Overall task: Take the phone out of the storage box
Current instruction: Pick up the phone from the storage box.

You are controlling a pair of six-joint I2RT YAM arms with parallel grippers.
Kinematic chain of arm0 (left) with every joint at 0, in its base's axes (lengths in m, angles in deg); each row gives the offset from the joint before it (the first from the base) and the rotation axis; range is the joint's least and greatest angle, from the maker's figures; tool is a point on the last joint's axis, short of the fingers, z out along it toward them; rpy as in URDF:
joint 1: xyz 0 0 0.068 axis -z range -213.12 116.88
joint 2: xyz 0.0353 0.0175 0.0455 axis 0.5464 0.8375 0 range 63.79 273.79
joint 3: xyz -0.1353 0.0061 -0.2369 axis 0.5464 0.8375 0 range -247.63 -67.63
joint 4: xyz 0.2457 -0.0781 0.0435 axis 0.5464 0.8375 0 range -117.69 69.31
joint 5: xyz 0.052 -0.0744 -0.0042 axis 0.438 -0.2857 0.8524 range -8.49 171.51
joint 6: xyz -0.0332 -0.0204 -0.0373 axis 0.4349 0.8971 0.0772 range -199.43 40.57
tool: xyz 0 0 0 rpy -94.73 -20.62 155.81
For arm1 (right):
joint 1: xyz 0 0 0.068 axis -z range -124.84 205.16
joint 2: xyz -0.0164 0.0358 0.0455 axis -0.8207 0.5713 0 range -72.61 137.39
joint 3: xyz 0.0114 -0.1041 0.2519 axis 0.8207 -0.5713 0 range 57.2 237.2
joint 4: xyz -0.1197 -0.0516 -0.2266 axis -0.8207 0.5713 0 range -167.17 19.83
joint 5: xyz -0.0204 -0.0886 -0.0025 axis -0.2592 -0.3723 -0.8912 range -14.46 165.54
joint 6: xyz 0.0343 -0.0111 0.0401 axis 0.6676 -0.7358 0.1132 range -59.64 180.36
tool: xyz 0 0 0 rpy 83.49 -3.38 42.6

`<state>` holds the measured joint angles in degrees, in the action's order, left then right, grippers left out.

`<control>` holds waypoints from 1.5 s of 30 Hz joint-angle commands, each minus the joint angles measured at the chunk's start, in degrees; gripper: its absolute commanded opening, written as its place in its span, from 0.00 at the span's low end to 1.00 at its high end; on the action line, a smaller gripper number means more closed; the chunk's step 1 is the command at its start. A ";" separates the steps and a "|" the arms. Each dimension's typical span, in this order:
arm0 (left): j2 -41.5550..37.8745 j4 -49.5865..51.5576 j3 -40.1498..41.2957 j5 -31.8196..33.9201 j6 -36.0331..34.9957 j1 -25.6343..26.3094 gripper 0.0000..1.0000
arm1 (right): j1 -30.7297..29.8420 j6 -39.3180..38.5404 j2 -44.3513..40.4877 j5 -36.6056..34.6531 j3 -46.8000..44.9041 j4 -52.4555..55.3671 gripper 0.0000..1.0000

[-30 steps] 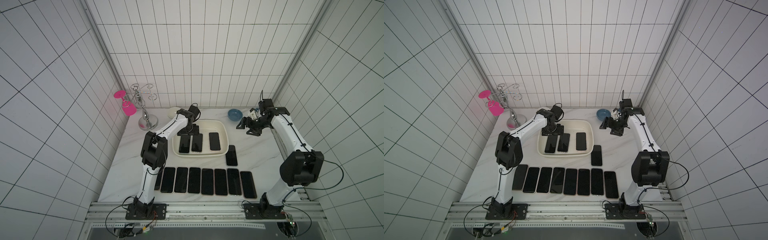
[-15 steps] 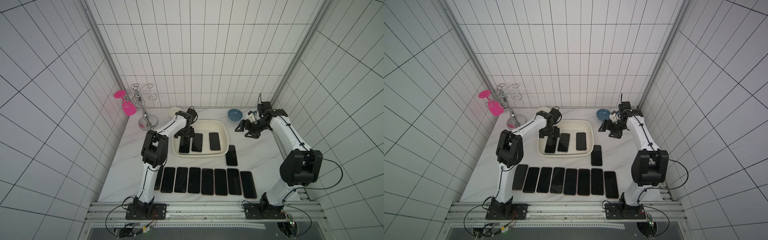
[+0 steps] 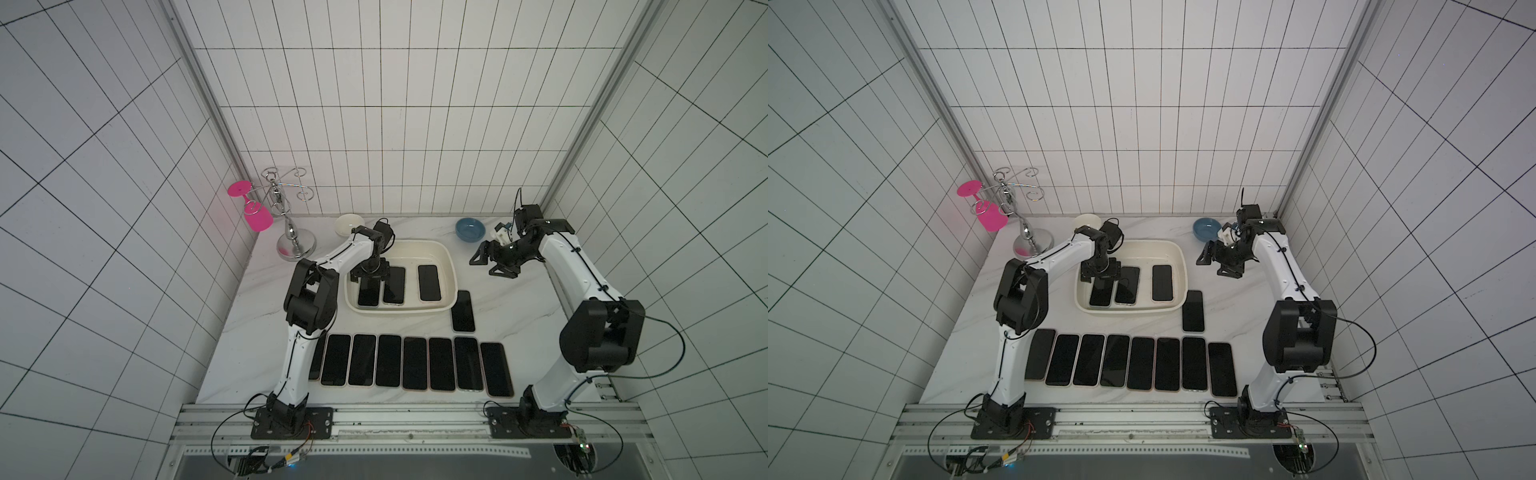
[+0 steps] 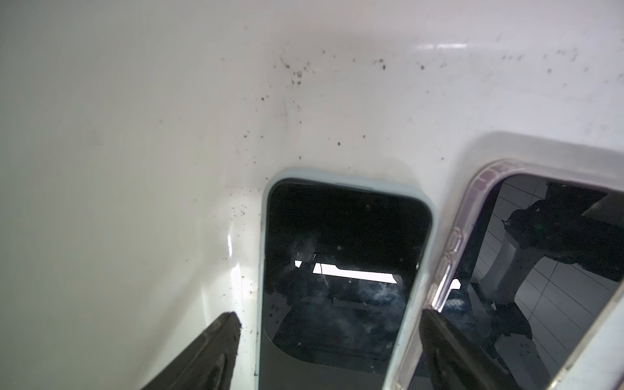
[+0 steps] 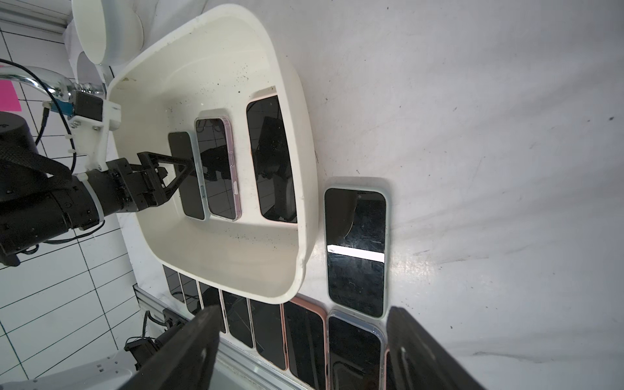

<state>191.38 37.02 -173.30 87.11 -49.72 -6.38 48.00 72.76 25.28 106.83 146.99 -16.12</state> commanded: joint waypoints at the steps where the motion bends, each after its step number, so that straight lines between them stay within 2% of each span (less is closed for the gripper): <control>1: 1.95 -1.17 0.72 -0.46 -0.17 0.06 0.87 | -0.40 -1.05 0.78 0.67 -1.62 0.55 0.81; 18: 3.10 -2.17 4.70 -1.34 -0.21 -0.55 0.88 | -0.40 -1.59 1.17 0.81 -0.84 1.34 0.80; 29: 3.02 -4.47 9.42 -4.67 -0.53 -1.59 0.89 | -0.40 -1.60 1.13 1.69 -0.07 1.86 0.81; 38: 2.17 -5.29 10.13 -6.57 -1.30 -2.04 0.76 | -0.75 -1.34 1.25 2.37 -0.24 1.65 0.81; 45: -3.05 -4.76 8.01 -7.28 -2.87 -1.87 0.62 | -0.93 -0.77 3.18 5.45 2.64 0.81 0.82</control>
<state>189.65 31.25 -166.06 82.81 -51.49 -8.10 47.58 71.98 27.07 109.76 146.75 -15.81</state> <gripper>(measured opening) 0.788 0.815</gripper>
